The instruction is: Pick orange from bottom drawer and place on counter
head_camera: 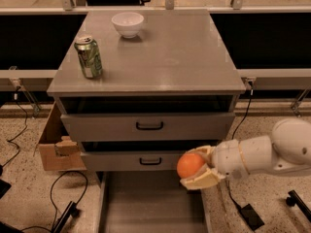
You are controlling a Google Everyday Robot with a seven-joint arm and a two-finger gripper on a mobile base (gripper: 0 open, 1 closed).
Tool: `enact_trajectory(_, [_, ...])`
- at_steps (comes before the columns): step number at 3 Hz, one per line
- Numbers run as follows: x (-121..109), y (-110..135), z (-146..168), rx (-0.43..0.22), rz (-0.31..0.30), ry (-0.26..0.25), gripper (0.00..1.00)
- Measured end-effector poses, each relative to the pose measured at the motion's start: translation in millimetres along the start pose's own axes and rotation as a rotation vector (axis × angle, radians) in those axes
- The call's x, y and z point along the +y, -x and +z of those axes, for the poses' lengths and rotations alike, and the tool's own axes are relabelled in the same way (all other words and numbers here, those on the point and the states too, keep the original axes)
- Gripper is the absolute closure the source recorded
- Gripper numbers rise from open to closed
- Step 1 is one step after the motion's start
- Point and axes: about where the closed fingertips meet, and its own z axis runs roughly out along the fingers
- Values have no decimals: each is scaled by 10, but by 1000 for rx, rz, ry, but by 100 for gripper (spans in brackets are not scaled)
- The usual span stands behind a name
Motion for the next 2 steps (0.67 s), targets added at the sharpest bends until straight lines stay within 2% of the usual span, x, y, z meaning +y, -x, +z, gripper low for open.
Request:
enact_trajectory(1, [56, 842, -549, 8, -11, -74, 100])
enact_trajectory(2, [-65, 1771, -979, 31, -44, -196, 100])
